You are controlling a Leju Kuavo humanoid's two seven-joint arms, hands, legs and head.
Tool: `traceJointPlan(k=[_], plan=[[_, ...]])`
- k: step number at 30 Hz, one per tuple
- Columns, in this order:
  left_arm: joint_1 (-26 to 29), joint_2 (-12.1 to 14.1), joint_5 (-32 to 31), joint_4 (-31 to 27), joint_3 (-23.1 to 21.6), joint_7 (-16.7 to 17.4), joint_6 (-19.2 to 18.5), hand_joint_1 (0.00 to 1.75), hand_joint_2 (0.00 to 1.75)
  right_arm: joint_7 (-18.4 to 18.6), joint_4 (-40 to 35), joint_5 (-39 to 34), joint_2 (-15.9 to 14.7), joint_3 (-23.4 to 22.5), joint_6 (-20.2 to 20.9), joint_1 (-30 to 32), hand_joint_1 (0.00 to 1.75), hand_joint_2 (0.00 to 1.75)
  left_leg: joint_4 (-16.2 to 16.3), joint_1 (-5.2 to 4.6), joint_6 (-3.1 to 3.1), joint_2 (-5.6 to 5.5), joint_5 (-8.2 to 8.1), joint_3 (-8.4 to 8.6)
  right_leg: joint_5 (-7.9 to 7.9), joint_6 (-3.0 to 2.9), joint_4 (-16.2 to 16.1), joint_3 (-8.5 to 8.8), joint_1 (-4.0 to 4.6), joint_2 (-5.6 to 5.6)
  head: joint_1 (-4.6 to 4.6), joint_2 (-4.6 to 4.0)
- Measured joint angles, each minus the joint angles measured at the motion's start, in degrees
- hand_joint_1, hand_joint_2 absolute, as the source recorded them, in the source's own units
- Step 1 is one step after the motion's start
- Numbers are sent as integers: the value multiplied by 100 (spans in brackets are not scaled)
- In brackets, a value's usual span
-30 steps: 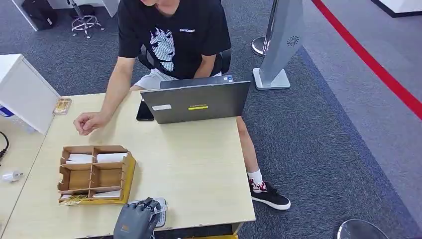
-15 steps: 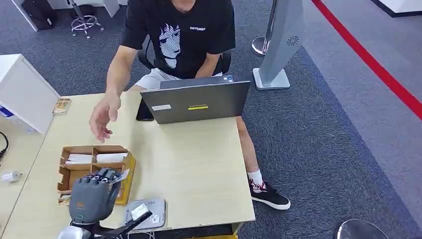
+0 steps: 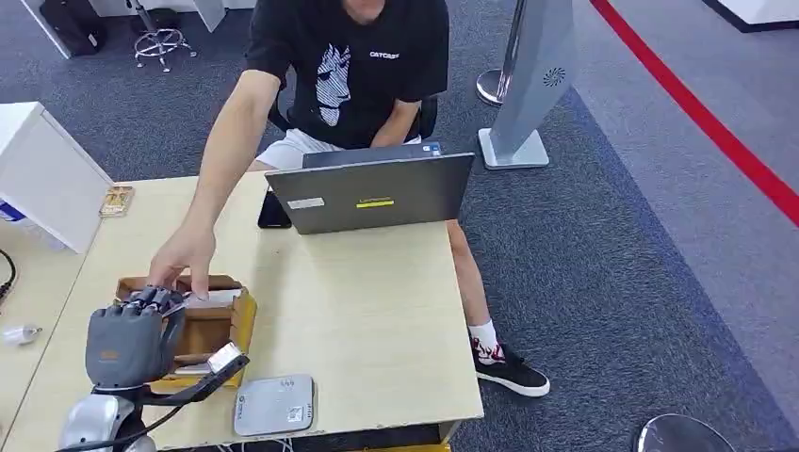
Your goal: Pass the card to the sensor for recognition and then transmit it.
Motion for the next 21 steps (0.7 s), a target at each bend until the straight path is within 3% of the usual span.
traceJointPlan(k=[9,10,11,13,14,17,18,21], plan=[[-91,-44,59,147,155,-109,98,175,175,-18,88,31,-9,0,-17,-40,0,175,0,0,0,8,-1,0,0,0,0,-2,0,9,0,0],[-95,-52,79,160,179,-136,140,155,175,-18,94,33,-9,0,-17,-45,0,175,0,0,0,9,-1,0,0,0,0,-3,0,9,0,0],[-101,-63,87,175,192,-173,179,65,175,-22,101,33,-9,0,-17,-47,0,175,0,0,0,9,-1,0,-1,0,0,-3,0,9,0,0],[-102,-92,107,179,208,-225,251,65,175,-39,116,35,-11,0,-17,-51,0,175,0,0,0,8,-2,-1,-1,0,0,-4,0,9,0,0],[-97,-103,120,179,216,-241,275,17,175,-44,118,35,-13,0,-17,-52,0,175,0,0,1,7,-2,-2,-1,0,0,-4,0,8,0,0],[-77,-131,140,179,232,-288,337,17,175,-46,127,37,-13,0,-17,-54,0,175,0,0,1,2,-2,-4,-3,2,0,-4,0,3,0,0],[-73,-136,144,179,234,-291,350,0,175,-46,129,37,-13,0,-17,-56,0,175,0,0,1,1,-2,-4,-3,2,0,-4,0,3,0,0],[-63,-153,182,179,238,-308,383,0,175,-46,133,52,-13,0,-17,-57,0,175,0,0,1,2,-1,-4,-2,2,0,-3,0,3,0,0]])
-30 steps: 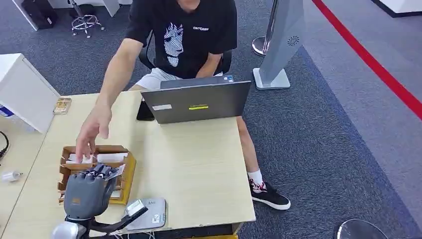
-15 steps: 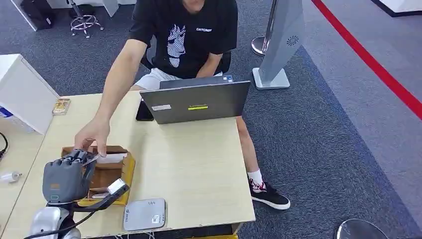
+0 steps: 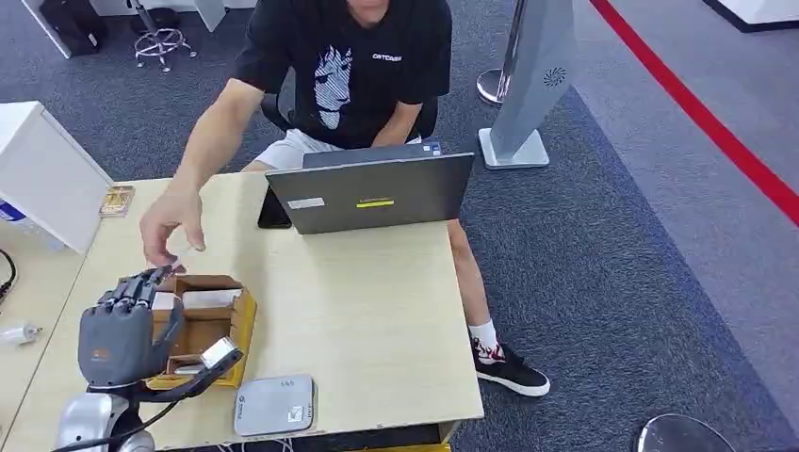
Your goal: Pass the card to the sensor for recognition and then transmit it.
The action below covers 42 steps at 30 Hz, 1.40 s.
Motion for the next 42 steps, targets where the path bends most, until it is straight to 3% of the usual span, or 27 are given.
traceJointPlan(k=[6,11,13,16,19,27,30,35,42], plan=[[111,-65,354,-183,74,-301,317,0,175,-9,2,0,-4,0,-18,1,0,175,0,0,0,0,1,1,2,-1,0,1,0,0,0,0],[266,-85,437,-593,94,-472,350,0,175,-9,2,-4,-4,0,0,2,0,175,0,0,0,0,0,0,1,-1,0,0,0,0,0,0],[343,-77,678,-779,92,-621,240,0,175,-9,-2,-22,-4,0,18,2,0,175,0,0,0,1,0,0,0,-1,0,0,0,1,-2,0],[543,35,1160,-1232,51,-963,-228,0,175,-9,-24,-42,-4,-4,17,5,0,175,0,0,0,3,0,1,0,-1,0,-1,0,3,0,0],[810,364,1098,-1763,-116,-1106,-747,0,175,-9,-63,-61,-4,-22,44,14,0,175,0,1,0,3,0,1,-1,-1,0,-3,1,3,-2,0],[1607,1649,828,-2796,-466,-1077,-1485,0,175,-74,-254,-133,24,-131,214,69,0,175,-3,4,-3,3,-2,1,-6,-6,0,-3,3,2,2,0],[1822,2087,811,-2995,-522,-1027,-1563,0,175,-90,-300,-140,26,-173,243,82,0,175,-3,4,-3,4,-2,1,-6,-6,0,-2,4,3,-2,0],[2093,2518,726,-3289,-581,-990,-1504,0,175,-94,-341,-146,35,-219,275,96,0,175,-3,3,-3,1,-2,1,-6,-6,0,0,3,0,0,0],[2213,2772,686,-3460,-614,-881,-1486,0,175,-94,-356,-149,42,-264,304,102,0,175,-3,3,-3,1,-2,1,-6,-6,0,0,3,0,0,0]])
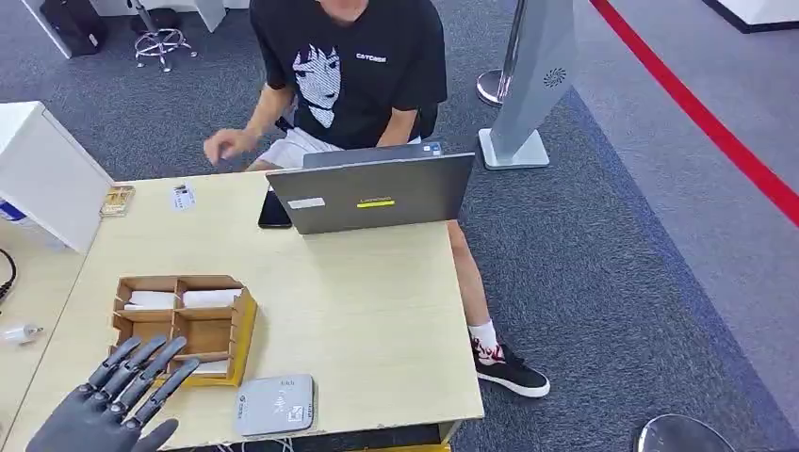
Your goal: Pass the card to the sensor for recognition and then transmit it.
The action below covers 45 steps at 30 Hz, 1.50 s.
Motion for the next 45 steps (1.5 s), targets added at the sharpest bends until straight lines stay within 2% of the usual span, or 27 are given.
traceJointPlan(k=[2,4,5,8,10,14,20,25,28,38,41,45], plan=[[17,41,-73,-20,-4,124,22,0,175,0,-2,-7,2,-20,7,2,0,175,0,0,0,0,0,0,0,0,0,0,0,0,2,0],[38,57,-276,-20,-4,399,70,0,175,4,-20,-7,11,-48,9,6,0,175,0,0,0,0,0,0,0,0,0,-1,0,0,0,0],[29,37,-378,5,-2,663,112,0,175,39,-24,-4,13,-55,7,6,0,175,0,1,0,0,0,0,0,0,0,0,0,0,0,0],[-41,-113,-432,268,78,1066,122,0,175,116,-26,43,13,-57,5,6,0,175,0,0,0,-1,0,0,0,0,0,1,0,-1,2,0],[-62,-281,-448,580,205,1163,170,0,175,160,-26,85,13,-57,-13,5,0,175,0,1,0,1,0,0,0,0,0,1,0,0,0,0],[-28,-652,-293,1030,496,1080,461,0,175,208,-24,122,13,-59,-37,6,0,175,0,0,0,0,0,-1,0,0,0,1,0,-1,2,0],[29,-956,-146,1277,761,1025,503,0,175,210,-24,147,13,-61,-74,5,0,175,0,-1,1,-1,-1,-5,0,0,-1,1,-1,-1,0,0],[158,-1418,164,1501,1162,634,511,0,175,208,-24,184,13,-76,-77,7,0,175,0,-1,2,-2,-2,-4,0,0,-1,0,-1,-3,2,0],[200,-1616,203,1677,1358,531,525,0,175,116,-20,201,15,-76,-175,6,0,175,0,-1,2,-2,-2,-3,0,0,-1,-1,-1,-4,0,0],[28,-1946,247,2109,1768,249,463,0,175,-15,107,136,17,-79,-352,-22,0,175,0,0,1,-3,-1,-4,0,0,-1,1,0,-7,2,0],[-42,-2039,243,2271,1865,172,466,0,175,-61,175,76,17,-79,-547,-53,0,175,0,0,1,-3,-1,-4,0,0,-1,1,0,-7,2,0],[-152,-2109,-60,2496,1972,127,601,0,175,-85,245,59,17,-79,-632,-72,0,175,0,0,1,-7,-1,-4,0,0,-1,0,0,-9,2,0]])
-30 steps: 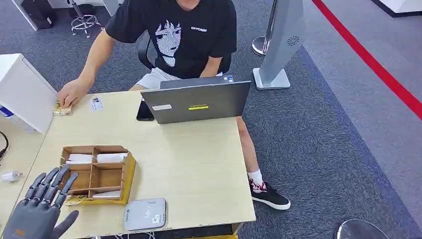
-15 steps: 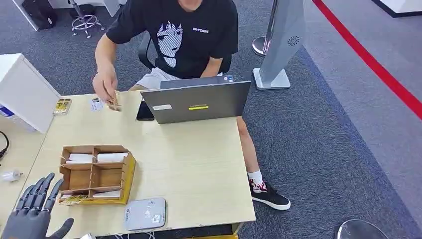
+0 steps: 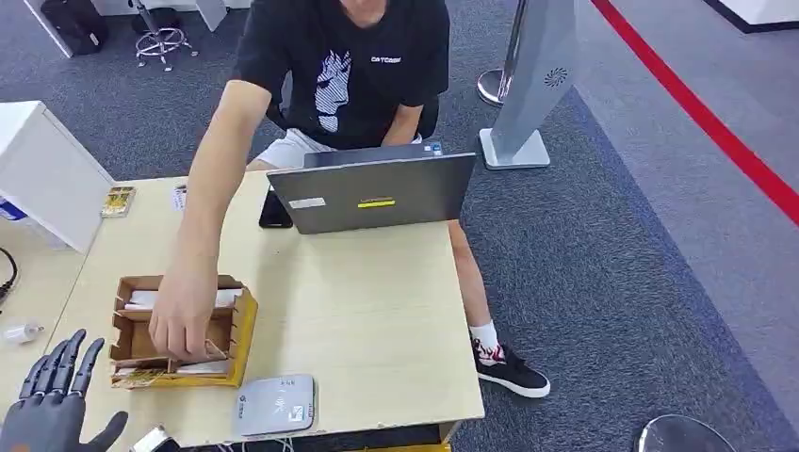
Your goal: Pass the card to the sensor for recognition and then transmit it.
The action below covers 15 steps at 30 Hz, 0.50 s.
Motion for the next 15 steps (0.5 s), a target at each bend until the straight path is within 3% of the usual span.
traceJointPlan(k=[5,15], plan=[[-234,-24,-452,437,50,24,411,0,175,4,57,-41,0,37,-24,-21,0,175,0,0,0,0,0,1,0,0,0,0,0,-1,-4,0],[-552,70,-618,1143,46,52,406,0,175,57,68,-39,0,109,9,-29,0,175,0,0,-1,0,1,1,0,0,0,0,0,0,-2,0]])
